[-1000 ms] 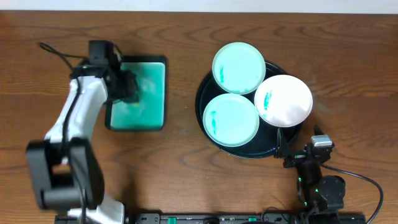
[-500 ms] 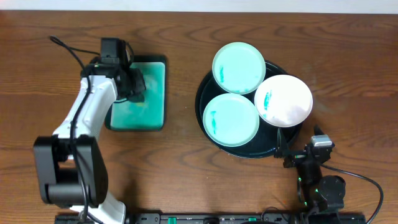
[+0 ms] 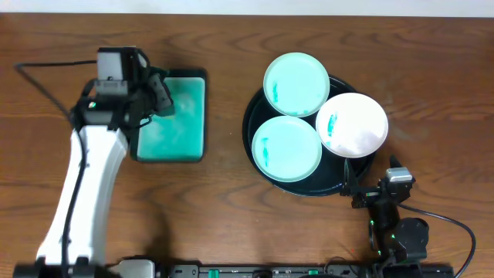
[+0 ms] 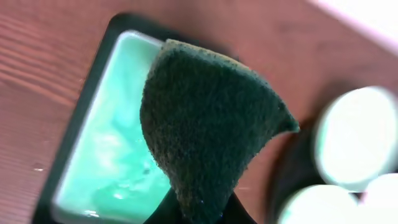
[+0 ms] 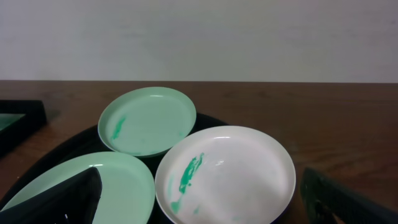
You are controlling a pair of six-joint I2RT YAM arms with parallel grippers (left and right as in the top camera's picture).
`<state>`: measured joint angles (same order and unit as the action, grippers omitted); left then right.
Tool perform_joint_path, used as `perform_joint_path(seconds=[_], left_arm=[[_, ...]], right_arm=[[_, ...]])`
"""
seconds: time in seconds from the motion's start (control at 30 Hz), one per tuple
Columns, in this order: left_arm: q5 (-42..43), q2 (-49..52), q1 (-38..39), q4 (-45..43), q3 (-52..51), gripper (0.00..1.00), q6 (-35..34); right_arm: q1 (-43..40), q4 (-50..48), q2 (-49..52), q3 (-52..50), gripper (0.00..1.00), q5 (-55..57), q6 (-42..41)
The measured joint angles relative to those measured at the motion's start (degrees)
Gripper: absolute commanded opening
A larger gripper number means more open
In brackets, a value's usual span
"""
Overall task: Clean dirty plates on tray and stack at the side
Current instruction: 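Carry the sponge with the left gripper onto the front pale green plate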
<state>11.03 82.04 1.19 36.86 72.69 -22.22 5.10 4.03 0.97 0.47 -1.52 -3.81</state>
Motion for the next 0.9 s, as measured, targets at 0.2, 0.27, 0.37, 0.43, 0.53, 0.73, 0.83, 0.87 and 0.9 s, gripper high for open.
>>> perform_joint_path(seconds=[0.2,0.27,0.37,0.43,0.53,0.73,0.83,0.87,0.9], left_arm=[[4.9,-1.0,5.0,-0.3,0.3,0.07,-8.0],[5.6,0.6,8.9,-1.3,0.3,0.07,-10.3],[6.3,4.2,15.4,-2.6,0.3,0.07,-12.6],[6.7,7.0,19.8,-3.3,0.3,0.07,-13.5],[6.6,11.8,26.3,-4.1,0.3,0.07,-14.3],[4.3,19.7,34.2,-6.4,0.3,0.07,-17.7],[3.4,22.3,36.3,-10.4,0.3,0.07,-19.6],[3.2,23.1,37.1,-12.5,0.3,0.07,-20.1],[3.1,23.8,37.7,-14.4,0.3,0.07,-20.5]], right_arm=[[0.0,0.0,0.0,0.0,0.99,0.0,0.0],[0.0,0.0,0.0,0.0,0.99,0.0,0.0],[0.0,0.0,0.0,0.0,0.99,0.0,0.0],[0.0,0.0,0.0,0.0,0.99,0.0,0.0],[0.0,0.0,0.0,0.0,0.99,0.0,0.0],[0.0,0.0,0.0,0.0,0.99,0.0,0.0],[0.0,0.0,0.0,0.0,0.99,0.0,0.0],[0.0,0.0,0.0,0.0,0.99,0.0,0.0],[0.0,0.0,0.0,0.0,0.99,0.0,0.0]])
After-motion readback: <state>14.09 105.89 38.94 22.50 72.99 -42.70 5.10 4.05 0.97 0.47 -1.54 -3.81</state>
